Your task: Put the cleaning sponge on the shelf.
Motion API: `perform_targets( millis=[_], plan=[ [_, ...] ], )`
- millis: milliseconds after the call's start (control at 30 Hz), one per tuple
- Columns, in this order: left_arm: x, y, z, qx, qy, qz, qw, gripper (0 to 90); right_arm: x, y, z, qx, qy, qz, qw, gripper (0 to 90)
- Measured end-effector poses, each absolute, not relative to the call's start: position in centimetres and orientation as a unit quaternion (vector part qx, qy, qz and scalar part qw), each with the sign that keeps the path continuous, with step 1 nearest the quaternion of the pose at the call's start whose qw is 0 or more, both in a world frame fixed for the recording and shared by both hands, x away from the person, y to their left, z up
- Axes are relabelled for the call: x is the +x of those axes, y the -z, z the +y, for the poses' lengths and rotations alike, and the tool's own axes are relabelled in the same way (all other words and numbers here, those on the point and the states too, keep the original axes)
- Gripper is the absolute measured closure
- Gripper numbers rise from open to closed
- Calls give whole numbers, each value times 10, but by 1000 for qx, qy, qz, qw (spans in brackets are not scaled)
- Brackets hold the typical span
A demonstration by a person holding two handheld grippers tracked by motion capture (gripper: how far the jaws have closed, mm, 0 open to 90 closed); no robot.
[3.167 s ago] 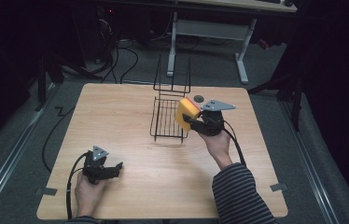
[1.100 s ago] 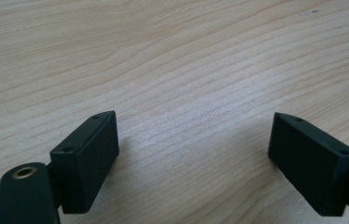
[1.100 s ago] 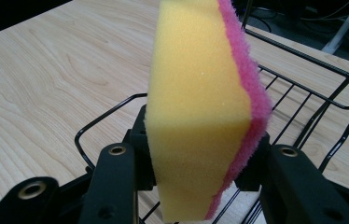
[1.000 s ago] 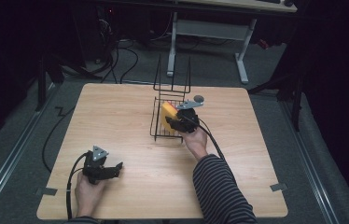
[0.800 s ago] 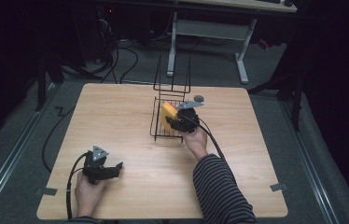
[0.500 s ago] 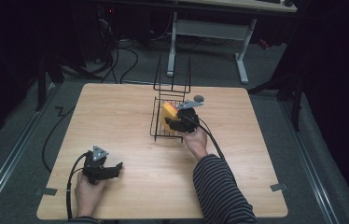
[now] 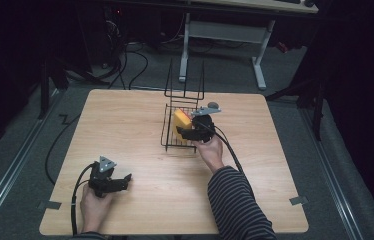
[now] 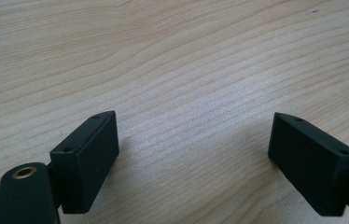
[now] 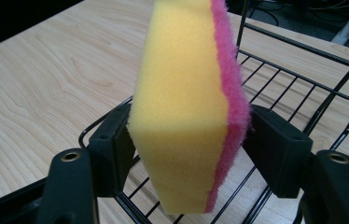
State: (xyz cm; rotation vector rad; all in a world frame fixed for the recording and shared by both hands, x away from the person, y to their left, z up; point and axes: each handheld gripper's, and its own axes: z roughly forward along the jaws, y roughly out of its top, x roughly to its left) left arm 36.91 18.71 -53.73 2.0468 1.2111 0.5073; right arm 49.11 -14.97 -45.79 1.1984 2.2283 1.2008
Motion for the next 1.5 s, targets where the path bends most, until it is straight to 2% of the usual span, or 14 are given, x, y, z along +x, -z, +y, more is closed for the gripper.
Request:
perform_targets(
  millis=[300, 567, 967, 1500],
  plan=[
    [369, 537, 187, 789, -195, 467, 348, 168, 480, 448, -155, 413, -432, 786, 160, 294],
    [369, 537, 187, 789, -195, 467, 348, 168, 469, 436, -161, 408, -443, 782, 157, 288],
    [369, 537, 187, 789, -195, 467, 348, 167, 446, 423, -187, 416, -459, 765, 174, 345],
    [369, 537, 187, 789, -195, 467, 348, 167, 420, 418, -227, 426, -462, 751, 202, 359]
  ],
)
